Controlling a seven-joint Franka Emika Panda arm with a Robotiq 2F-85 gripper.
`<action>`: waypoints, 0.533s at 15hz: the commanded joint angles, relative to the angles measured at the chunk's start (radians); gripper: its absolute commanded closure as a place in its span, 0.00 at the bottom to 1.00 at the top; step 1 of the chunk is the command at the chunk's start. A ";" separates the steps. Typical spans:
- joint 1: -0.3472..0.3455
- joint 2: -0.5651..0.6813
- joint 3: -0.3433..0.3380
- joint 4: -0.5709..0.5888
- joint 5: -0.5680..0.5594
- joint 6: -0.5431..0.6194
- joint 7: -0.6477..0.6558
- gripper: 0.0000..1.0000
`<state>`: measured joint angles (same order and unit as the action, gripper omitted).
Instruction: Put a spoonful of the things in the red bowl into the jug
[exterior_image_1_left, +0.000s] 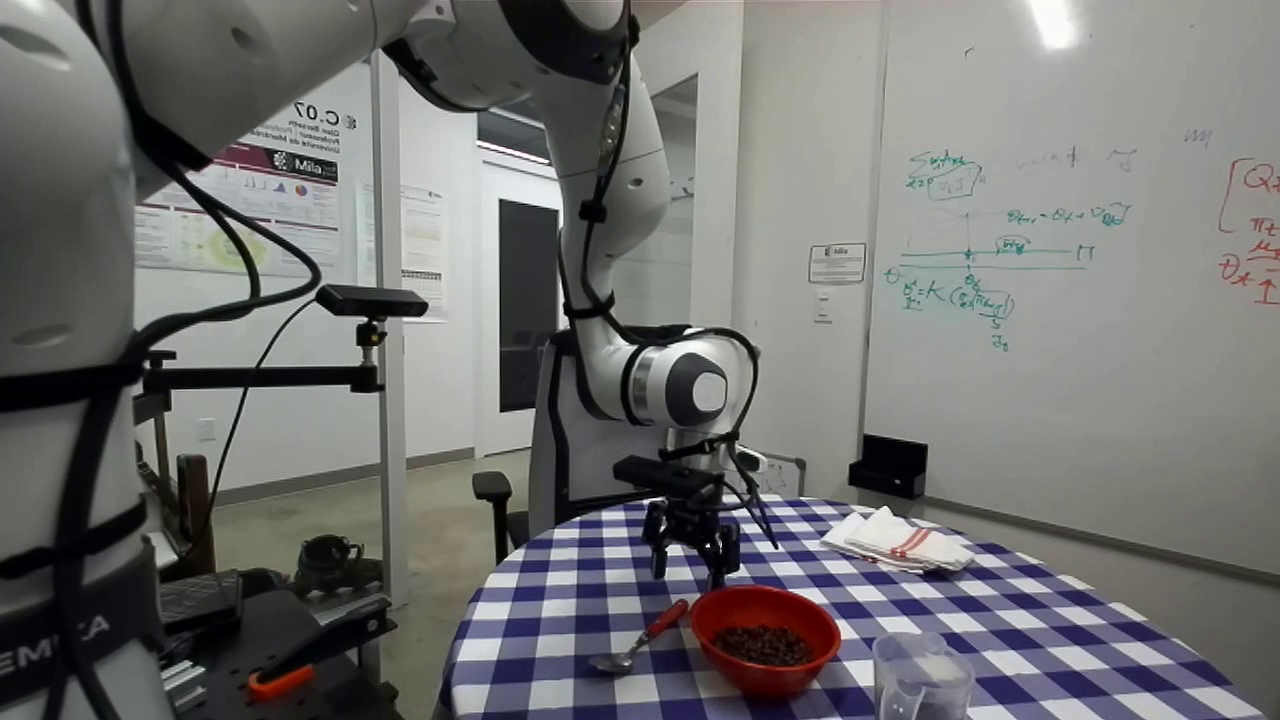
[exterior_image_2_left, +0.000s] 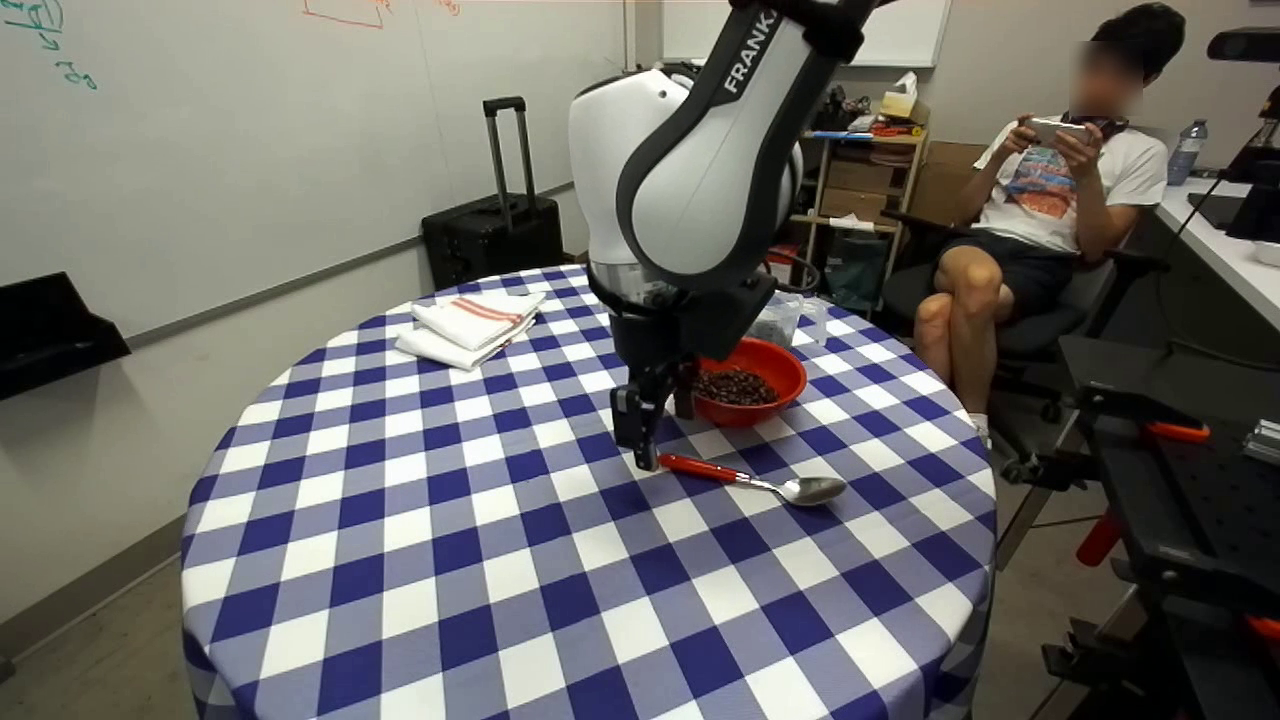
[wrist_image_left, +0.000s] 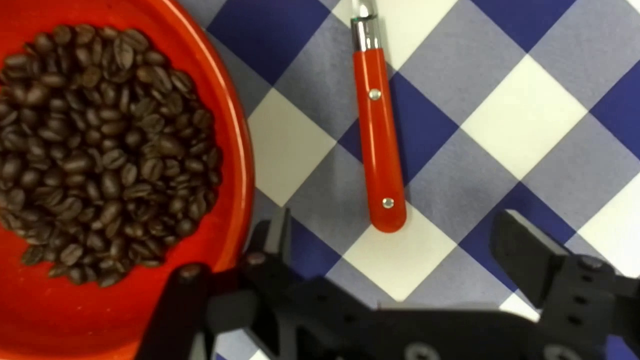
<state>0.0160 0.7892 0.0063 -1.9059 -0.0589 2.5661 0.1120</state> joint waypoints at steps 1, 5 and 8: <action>-0.009 0.054 0.009 0.059 0.033 0.009 -0.037 0.00; -0.007 0.073 0.016 0.069 0.048 0.009 -0.044 0.00; -0.004 0.072 0.020 0.054 0.053 0.012 -0.042 0.03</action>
<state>0.0159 0.8466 0.0174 -1.8592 -0.0295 2.5661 0.0980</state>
